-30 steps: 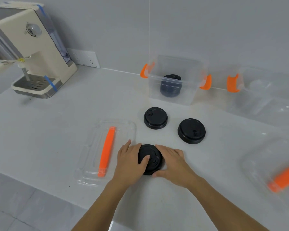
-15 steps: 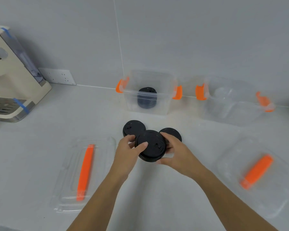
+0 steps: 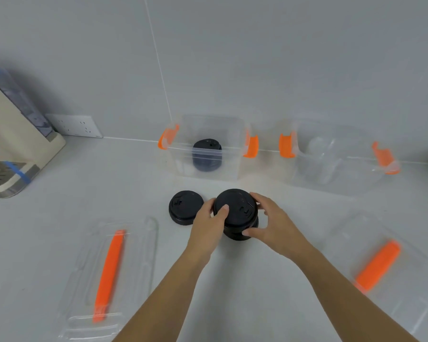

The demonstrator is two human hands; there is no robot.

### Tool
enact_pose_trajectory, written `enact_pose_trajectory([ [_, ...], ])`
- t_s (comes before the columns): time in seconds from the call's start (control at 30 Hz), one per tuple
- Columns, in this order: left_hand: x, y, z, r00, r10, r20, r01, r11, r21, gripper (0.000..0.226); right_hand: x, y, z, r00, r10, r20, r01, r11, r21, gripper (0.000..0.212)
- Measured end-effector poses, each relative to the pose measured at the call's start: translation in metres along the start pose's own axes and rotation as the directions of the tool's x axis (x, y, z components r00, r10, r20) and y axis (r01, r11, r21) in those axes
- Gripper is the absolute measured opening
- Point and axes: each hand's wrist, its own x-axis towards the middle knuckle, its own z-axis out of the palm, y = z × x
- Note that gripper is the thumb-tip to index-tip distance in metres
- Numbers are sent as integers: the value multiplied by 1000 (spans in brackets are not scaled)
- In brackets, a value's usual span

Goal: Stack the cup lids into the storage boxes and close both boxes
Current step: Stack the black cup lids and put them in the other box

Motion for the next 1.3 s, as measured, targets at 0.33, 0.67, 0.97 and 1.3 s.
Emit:
enact_pose_trajectory([
  [0.33, 21, -21, 19, 995, -91, 29, 87, 988, 131, 24, 12, 32, 2, 995, 85, 54, -83, 995, -46, 80],
  [0.67, 30, -30, 24, 985, -116, -130, 159, 906, 393, 62, 16, 23, 1, 939, 269, 213, -335, 851, 404, 78],
  [0.97, 30, -33, 28, 980, -172, -96, 197, 839, 507, 48, 23, 22, 14, 944, 317, 93, -322, 822, 469, 39],
  [1.3, 29, -29, 28, 952, -300, -64, 305, 948, 91, 28, 22, 28, 11, 944, 317, 89, -308, 752, 582, 38],
])
